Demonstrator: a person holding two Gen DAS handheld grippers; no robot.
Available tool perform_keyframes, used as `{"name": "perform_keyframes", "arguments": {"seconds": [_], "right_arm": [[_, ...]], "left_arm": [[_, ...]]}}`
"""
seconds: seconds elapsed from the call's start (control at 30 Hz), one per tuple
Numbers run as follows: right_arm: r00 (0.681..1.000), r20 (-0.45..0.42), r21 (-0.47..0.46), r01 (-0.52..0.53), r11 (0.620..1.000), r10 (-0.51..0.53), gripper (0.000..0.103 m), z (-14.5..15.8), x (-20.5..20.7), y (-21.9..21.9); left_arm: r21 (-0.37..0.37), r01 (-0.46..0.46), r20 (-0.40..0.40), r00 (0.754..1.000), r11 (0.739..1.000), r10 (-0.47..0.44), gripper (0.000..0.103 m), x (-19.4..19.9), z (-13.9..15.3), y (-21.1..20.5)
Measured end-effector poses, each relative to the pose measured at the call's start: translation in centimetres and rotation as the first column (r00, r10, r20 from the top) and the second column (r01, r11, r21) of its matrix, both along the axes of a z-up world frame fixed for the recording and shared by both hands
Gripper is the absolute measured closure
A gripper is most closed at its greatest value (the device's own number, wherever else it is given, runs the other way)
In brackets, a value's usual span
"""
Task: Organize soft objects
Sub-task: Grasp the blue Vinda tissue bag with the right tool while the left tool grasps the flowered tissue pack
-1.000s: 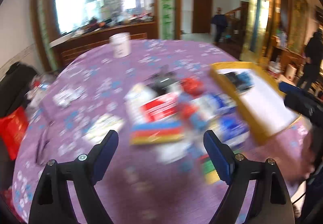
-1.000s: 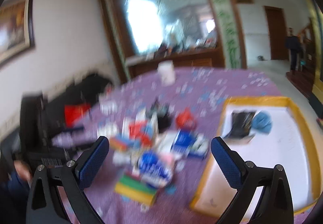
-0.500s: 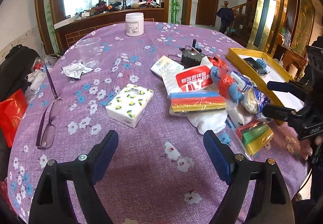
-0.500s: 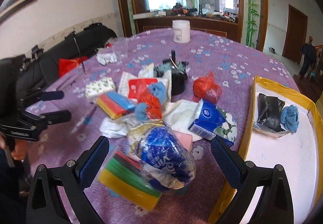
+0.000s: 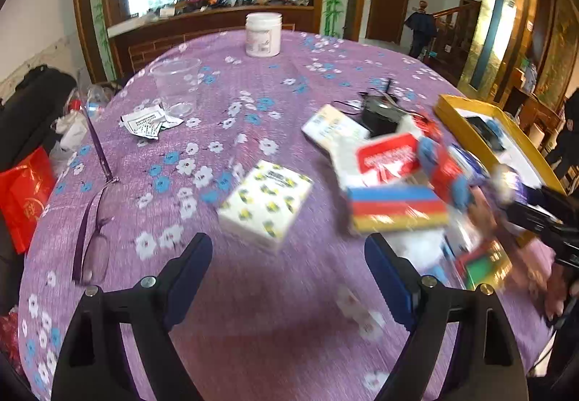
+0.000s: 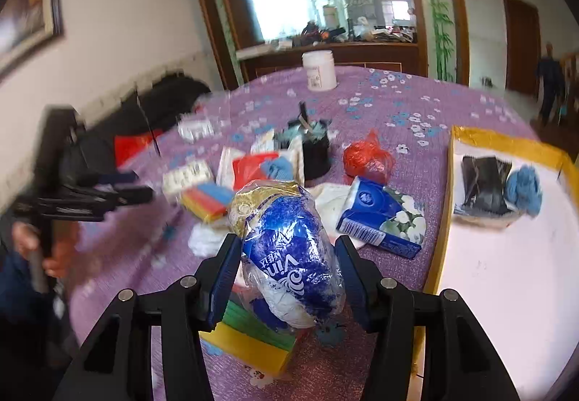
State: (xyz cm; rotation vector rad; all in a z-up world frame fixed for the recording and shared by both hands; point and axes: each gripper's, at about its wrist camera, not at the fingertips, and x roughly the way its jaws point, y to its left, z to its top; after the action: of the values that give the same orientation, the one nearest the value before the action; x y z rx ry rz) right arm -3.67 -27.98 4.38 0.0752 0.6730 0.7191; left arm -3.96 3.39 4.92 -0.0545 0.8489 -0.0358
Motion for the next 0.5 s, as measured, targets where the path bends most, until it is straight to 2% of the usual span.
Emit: {"name": "perform_keyframes", "arguments": {"seconds": [0.07, 0.27, 0.4, 0.5], "right_arm": [[1.0, -0.013, 0.041, -0.001, 0.999, 0.002, 0.044, 0.0, 0.2, -0.6], [1.0, 0.002, 0.057, -0.022, 0.998, 0.022, 0.044, 0.3, -0.1, -0.4], [1.0, -0.012, 0.071, -0.022, 0.997, 0.022, 0.044, 0.2, 0.1, -0.6], [1.0, -0.013, 0.076, -0.019, 0.997, 0.02, 0.044, 0.1, 0.0, -0.8]], "left_arm": [[-0.01, 0.013, -0.026, 1.0, 1.0, -0.013, 0.018, 1.4, -0.5, 0.4], [0.104, 0.025, -0.112, 0.994, 0.994, -0.013, 0.018, 5.1, -2.4, 0.1], [0.128, 0.018, -0.146, 0.989, 0.992, 0.001, 0.018, 6.4, -4.1, 0.2], [0.081, -0.011, -0.137, 0.99, 0.997, 0.022, 0.04, 6.4, -4.4, 0.8]]}}
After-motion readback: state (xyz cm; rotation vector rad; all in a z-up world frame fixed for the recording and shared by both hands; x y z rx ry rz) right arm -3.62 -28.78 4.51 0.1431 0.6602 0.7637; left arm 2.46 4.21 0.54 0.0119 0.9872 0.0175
